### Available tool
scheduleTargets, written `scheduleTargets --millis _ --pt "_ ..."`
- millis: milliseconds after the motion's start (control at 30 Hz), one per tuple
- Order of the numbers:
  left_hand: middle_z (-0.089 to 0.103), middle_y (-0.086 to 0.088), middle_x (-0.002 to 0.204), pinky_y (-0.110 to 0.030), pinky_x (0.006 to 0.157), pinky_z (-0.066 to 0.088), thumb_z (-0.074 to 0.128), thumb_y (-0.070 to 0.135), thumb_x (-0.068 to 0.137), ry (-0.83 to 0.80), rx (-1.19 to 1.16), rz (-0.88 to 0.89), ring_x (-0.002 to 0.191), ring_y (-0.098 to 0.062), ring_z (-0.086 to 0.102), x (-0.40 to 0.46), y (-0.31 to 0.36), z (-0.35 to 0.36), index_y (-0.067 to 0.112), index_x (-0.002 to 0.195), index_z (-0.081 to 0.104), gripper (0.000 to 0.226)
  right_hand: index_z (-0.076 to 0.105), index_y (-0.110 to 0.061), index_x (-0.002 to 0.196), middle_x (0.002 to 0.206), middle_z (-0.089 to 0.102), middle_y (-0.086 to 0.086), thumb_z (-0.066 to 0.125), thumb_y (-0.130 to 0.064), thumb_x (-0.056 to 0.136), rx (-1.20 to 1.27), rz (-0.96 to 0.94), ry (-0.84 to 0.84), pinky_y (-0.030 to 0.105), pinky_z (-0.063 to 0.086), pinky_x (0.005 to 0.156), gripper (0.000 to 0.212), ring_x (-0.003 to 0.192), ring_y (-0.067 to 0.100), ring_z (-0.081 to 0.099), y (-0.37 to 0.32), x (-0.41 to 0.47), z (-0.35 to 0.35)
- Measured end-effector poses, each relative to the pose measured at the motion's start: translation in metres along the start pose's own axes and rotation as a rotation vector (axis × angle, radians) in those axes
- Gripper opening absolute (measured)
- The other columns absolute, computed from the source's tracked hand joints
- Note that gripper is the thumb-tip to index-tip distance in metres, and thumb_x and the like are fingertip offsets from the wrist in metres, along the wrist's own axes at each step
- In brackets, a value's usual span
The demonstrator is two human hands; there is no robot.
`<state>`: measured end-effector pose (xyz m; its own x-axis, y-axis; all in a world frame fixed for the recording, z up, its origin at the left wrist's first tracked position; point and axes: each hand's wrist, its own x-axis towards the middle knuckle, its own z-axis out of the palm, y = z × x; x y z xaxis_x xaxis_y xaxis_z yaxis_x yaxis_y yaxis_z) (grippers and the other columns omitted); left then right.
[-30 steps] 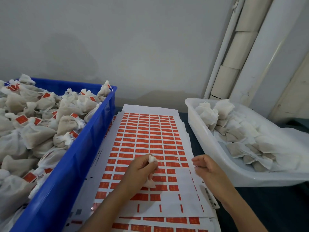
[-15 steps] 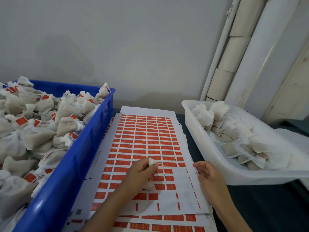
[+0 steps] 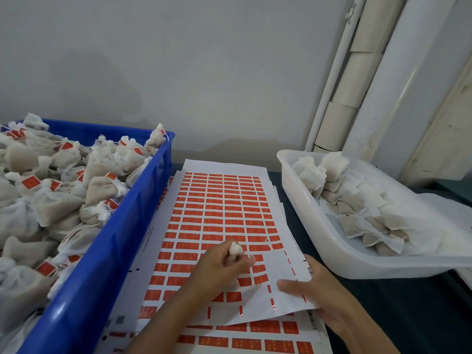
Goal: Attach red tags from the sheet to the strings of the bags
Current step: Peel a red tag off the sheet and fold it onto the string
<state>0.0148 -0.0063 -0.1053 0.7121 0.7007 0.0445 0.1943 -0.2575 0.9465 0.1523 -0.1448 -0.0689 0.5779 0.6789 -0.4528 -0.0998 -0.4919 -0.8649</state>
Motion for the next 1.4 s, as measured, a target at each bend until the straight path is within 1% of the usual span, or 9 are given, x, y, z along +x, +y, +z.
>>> scheduleTargets --millis 200,567,833,967,1067,1167,1233,1300,1400 --pt "0.051 0.033 0.085 -0.004 0.059 0.041 0.078 0.053 0.061 -0.074 0.234 -0.003 0.077 0.006 0.057 -0.006 0.004 0.012 0.042 0.087 0.048 0.041 0.055 -0.017 0.114 0.103 0.068 0.017 0.073 0.009 0.068 0.072 0.089 -0.112 0.057 0.050 0.084 0.056 0.090 0.039 0.066 -0.001 0.003 -0.003" --pt "0.063 0.025 0.079 -0.006 0.069 0.044 0.070 0.046 0.075 0.034 0.360 0.117 0.074 0.003 0.060 -0.009 -0.002 0.024 0.035 0.083 0.063 0.015 0.054 -0.020 0.101 0.103 0.066 0.014 0.067 0.008 0.075 0.095 0.137 -0.028 0.055 0.053 0.079 0.040 0.085 0.036 0.068 0.004 0.008 0.003" --pt "0.067 0.018 0.081 -0.007 0.071 0.046 0.065 0.039 0.083 -0.002 0.376 0.136 0.073 0.002 0.061 -0.008 -0.003 0.024 0.029 0.089 0.070 0.013 0.046 -0.029 0.113 0.105 0.064 0.005 0.069 -0.007 0.079 0.060 0.083 0.067 0.046 0.057 0.075 0.047 0.082 0.027 0.068 0.010 0.009 0.012" --pt "0.069 0.016 0.084 -0.010 0.075 0.048 0.064 0.039 0.083 -0.009 0.368 0.119 0.076 0.000 0.062 -0.008 -0.002 0.023 0.029 0.091 0.071 0.014 0.029 -0.043 0.115 0.094 0.049 -0.017 0.076 -0.010 0.073 0.052 -0.117 0.185 0.027 0.053 0.055 0.071 0.079 0.010 0.061 0.013 0.007 0.020" --pt "0.068 0.018 0.082 -0.012 0.075 0.049 0.065 0.040 0.082 0.000 0.344 0.100 0.075 0.001 0.062 -0.008 -0.002 0.023 0.030 0.088 0.071 0.013 0.016 -0.055 0.125 0.100 0.040 -0.026 0.082 -0.012 0.066 0.022 -0.328 0.255 0.026 0.051 0.070 0.098 0.080 -0.002 0.050 0.021 0.004 0.023" --pt "0.067 0.018 0.078 -0.011 0.073 0.050 0.066 0.040 0.081 0.002 0.312 0.081 0.073 0.002 0.062 -0.007 -0.002 0.022 0.031 0.086 0.071 0.011 0.045 -0.050 0.114 0.111 0.049 -0.026 0.080 -0.015 0.069 -0.093 -0.387 0.198 0.033 0.056 0.079 0.066 0.093 0.005 0.059 0.025 0.004 0.022" --pt "0.066 0.018 0.076 -0.011 0.070 0.050 0.066 0.040 0.082 0.006 0.299 0.072 0.072 0.001 0.062 -0.007 -0.003 0.022 0.031 0.084 0.070 0.010 0.060 -0.043 0.098 0.107 0.052 -0.024 0.077 -0.014 0.072 -0.137 -0.348 0.156 0.021 0.057 0.066 0.042 0.088 0.006 0.060 0.024 0.005 0.019" --pt "0.067 0.016 0.075 -0.014 0.070 0.052 0.066 0.040 0.082 0.007 0.257 0.047 0.072 -0.002 0.063 -0.007 -0.003 0.022 0.028 0.082 0.070 0.012 0.063 -0.040 0.093 0.098 0.048 -0.030 0.076 -0.014 0.073 -0.167 -0.325 0.130 0.007 0.046 0.050 0.035 0.083 0.001 0.057 0.021 0.007 0.016" --pt "0.068 0.012 0.076 -0.018 0.071 0.054 0.066 0.039 0.081 0.014 0.203 0.011 0.072 -0.006 0.065 -0.007 -0.003 0.023 0.024 0.085 0.071 0.016 0.062 -0.042 0.093 0.092 0.040 -0.037 0.077 -0.015 0.072 -0.212 -0.304 0.124 0.005 0.041 0.051 0.037 0.082 -0.003 0.052 0.017 0.010 0.013"
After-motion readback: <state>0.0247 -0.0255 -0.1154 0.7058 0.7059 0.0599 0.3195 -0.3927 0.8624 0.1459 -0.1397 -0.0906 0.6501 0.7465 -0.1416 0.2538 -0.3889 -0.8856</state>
